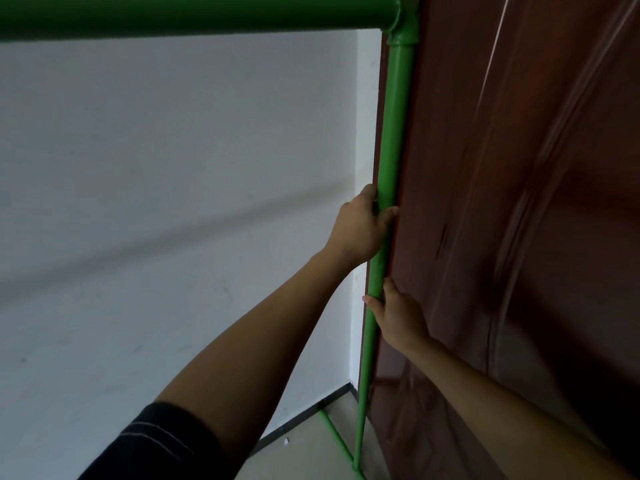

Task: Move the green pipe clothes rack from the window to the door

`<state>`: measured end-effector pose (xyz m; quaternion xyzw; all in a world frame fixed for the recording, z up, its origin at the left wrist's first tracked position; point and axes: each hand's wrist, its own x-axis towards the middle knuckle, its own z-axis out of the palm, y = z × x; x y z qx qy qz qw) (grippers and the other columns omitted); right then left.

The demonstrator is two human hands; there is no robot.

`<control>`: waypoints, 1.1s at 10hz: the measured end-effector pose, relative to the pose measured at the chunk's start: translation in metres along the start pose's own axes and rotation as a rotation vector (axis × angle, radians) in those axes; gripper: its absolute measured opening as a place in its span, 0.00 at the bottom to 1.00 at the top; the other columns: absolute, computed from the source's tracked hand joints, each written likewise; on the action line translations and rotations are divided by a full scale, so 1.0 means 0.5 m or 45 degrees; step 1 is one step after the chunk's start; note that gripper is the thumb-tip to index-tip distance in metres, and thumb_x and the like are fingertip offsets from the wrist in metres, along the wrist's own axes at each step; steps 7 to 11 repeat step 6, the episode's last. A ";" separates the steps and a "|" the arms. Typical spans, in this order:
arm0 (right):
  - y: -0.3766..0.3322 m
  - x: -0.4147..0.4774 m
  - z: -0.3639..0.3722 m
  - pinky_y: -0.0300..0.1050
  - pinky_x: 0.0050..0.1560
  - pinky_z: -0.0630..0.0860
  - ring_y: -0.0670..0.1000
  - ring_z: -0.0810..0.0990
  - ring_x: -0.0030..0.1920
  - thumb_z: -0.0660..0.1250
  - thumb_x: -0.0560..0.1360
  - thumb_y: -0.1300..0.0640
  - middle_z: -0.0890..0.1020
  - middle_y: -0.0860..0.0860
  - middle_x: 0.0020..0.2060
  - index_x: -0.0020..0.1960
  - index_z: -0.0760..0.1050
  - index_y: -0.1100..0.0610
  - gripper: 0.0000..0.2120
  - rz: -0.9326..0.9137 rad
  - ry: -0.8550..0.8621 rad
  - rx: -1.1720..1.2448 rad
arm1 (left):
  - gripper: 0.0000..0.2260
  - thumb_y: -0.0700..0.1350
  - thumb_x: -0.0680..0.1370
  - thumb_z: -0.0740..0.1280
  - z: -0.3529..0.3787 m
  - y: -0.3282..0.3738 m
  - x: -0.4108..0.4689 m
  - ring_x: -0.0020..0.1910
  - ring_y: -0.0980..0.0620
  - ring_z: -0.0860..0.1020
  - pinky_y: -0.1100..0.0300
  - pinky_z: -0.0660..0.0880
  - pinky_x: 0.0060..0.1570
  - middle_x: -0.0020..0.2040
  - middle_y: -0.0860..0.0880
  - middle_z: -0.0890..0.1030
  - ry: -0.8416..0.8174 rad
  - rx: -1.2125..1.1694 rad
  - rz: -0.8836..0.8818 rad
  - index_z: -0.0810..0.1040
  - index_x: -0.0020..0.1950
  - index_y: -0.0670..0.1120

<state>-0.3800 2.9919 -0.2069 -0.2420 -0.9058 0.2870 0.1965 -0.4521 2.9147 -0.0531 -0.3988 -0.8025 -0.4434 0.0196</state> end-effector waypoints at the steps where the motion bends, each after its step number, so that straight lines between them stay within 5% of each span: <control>1: -0.009 0.000 -0.009 0.53 0.46 0.79 0.64 0.82 0.47 0.62 0.77 0.46 0.84 0.62 0.46 0.62 0.70 0.60 0.21 0.016 -0.048 -0.034 | 0.14 0.46 0.79 0.60 -0.005 0.007 -0.011 0.49 0.39 0.79 0.43 0.76 0.51 0.52 0.38 0.81 -0.062 0.001 -0.093 0.72 0.60 0.39; 3: -0.022 0.003 -0.013 0.53 0.46 0.80 0.64 0.82 0.48 0.62 0.77 0.49 0.84 0.63 0.48 0.60 0.69 0.63 0.19 0.005 -0.133 -0.112 | 0.15 0.48 0.78 0.62 -0.085 -0.025 -0.113 0.47 0.45 0.84 0.44 0.80 0.51 0.51 0.42 0.83 -0.052 -0.137 -0.338 0.74 0.62 0.44; 5: -0.011 0.006 -0.036 0.53 0.47 0.78 0.64 0.82 0.47 0.66 0.72 0.42 0.84 0.63 0.45 0.46 0.75 0.61 0.20 -0.033 -0.321 -0.236 | 0.11 0.46 0.78 0.64 -0.214 -0.114 -0.336 0.46 0.47 0.84 0.47 0.81 0.49 0.48 0.43 0.85 0.141 -0.160 -0.609 0.77 0.59 0.45; 6: -0.024 -0.001 -0.065 0.53 0.49 0.80 0.58 0.84 0.45 0.68 0.66 0.36 0.86 0.55 0.40 0.42 0.80 0.58 0.24 -0.137 -0.438 0.015 | 0.10 0.44 0.78 0.64 -0.266 -0.157 -0.468 0.45 0.48 0.85 0.49 0.81 0.48 0.47 0.43 0.85 0.311 -0.205 -0.787 0.77 0.58 0.45; 11: -0.024 -0.001 -0.065 0.53 0.49 0.80 0.58 0.84 0.45 0.68 0.66 0.36 0.86 0.55 0.40 0.42 0.80 0.58 0.24 -0.137 -0.438 0.015 | 0.10 0.44 0.78 0.64 -0.266 -0.157 -0.468 0.45 0.48 0.85 0.49 0.81 0.48 0.47 0.43 0.85 0.311 -0.205 -0.787 0.77 0.58 0.45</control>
